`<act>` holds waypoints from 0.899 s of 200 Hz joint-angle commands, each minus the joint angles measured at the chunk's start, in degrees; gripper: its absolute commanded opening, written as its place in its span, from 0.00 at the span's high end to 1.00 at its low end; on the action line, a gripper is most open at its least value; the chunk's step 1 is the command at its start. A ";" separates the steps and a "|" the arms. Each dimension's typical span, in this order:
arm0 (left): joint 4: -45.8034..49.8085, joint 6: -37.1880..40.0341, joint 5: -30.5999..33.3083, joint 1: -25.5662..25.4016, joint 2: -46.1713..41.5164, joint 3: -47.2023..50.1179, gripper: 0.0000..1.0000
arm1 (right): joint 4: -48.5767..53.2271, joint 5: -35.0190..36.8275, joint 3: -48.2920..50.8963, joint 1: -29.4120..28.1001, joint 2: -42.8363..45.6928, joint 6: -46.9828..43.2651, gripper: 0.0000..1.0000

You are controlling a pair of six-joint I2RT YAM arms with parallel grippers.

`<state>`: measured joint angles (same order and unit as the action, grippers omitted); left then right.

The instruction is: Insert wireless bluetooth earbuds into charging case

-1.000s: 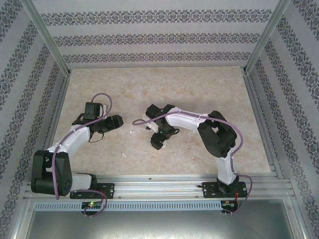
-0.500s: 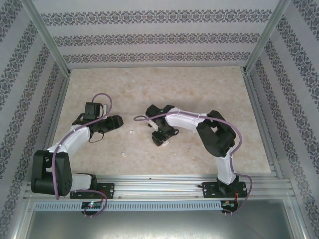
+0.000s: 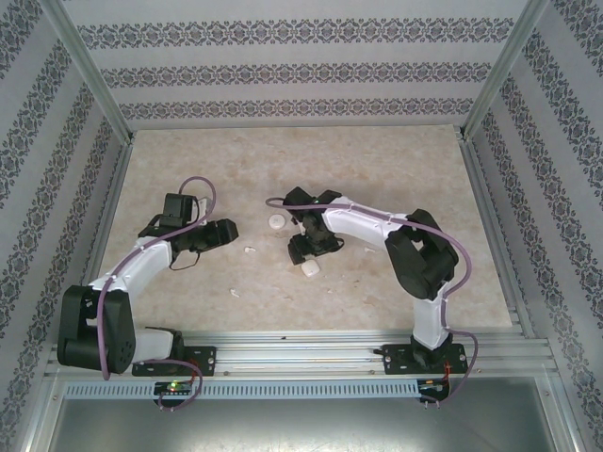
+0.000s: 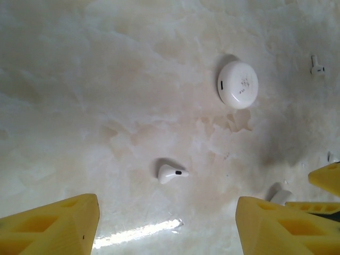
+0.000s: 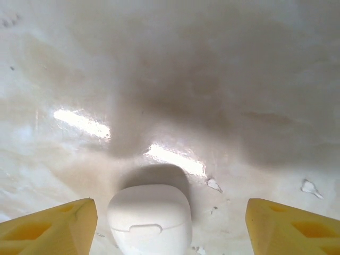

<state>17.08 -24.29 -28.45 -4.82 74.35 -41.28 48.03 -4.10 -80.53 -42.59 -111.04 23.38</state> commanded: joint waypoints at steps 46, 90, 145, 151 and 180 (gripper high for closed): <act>1.55 -1.46 0.62 -5.07 -2.08 -1.03 0.31 | 1.01 -3.42 0.93 -1.28 -1.64 3.72 0.23; 0.90 -1.85 1.11 -5.98 -2.09 -1.02 0.30 | 0.93 -3.46 1.55 -1.39 -4.29 3.34 0.30; -1.83 -0.23 -2.66 -6.67 -4.72 1.06 0.28 | -0.71 -4.48 3.55 -1.30 -3.61 4.09 0.49; -1.31 0.38 -3.41 -6.73 -4.28 0.59 0.27 | -1.50 -5.11 4.13 -1.23 -3.00 4.18 0.51; -3.05 3.65 -2.51 -9.76 -4.08 -0.40 0.26 | -5.57 -9.31 7.19 0.59 0.45 6.48 0.54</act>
<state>16.97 -24.25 -30.04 -11.88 70.83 -40.75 45.74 -6.85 -76.55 -43.00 -112.95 27.29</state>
